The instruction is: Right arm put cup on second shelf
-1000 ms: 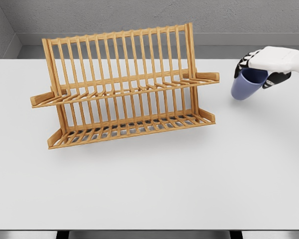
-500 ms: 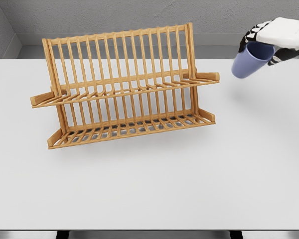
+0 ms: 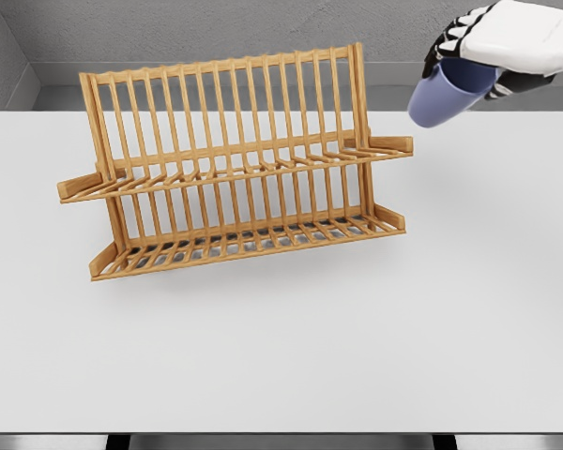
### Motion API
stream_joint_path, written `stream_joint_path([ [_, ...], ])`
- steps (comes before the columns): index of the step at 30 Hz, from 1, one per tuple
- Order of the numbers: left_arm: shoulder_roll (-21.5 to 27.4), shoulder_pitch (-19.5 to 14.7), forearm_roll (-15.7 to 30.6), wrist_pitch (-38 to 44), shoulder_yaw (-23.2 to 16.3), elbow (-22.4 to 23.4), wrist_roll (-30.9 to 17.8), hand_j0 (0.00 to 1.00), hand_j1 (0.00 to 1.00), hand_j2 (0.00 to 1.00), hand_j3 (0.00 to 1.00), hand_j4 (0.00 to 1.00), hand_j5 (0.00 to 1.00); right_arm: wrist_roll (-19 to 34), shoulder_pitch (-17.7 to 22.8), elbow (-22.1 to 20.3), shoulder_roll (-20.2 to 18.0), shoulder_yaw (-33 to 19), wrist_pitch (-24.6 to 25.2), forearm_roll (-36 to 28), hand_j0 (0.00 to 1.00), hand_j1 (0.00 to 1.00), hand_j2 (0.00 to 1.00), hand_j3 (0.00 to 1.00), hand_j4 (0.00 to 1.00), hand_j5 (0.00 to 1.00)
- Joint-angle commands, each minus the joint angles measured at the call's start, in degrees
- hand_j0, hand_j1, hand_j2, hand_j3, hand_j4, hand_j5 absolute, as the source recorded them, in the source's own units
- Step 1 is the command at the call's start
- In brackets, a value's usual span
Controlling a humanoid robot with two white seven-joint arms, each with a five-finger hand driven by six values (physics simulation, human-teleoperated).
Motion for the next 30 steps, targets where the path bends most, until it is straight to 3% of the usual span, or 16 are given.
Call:
stream_joint_path([
  [1, 0.0, 0.0, 0.0, 0.0, 0.0, 0.0, 0.0, 1.0, 1.0, 1.0, 1.0, 1.0, 1.0, -0.1, 0.0, -3.0, -0.1, -1.2, 0.1, -0.3, 0.65, 0.65, 0.65, 0.65, 0.65, 0.65],
  [14, 0.0, 0.0, 0.0, 0.0, 0.0, 0.0, 0.0, 1.0, 1.0, 1.0, 1.0, 1.0, 1.0, -0.1, 0.7, -13.4, 0.7, -1.2, 0.1, -0.4, 0.65, 0.65, 0.65, 0.65, 0.65, 0.65],
  [30, 0.0, 0.0, 0.0, 0.0, 0.0, 0.0, 0.0, 1.0, 1.0, 1.0, 1.0, 1.0, 1.0, -0.1, 2.0, -13.4, 3.2, 4.3, 0.4, 0.0, 0.65, 0.65, 0.65, 0.65, 0.65, 0.65],
])
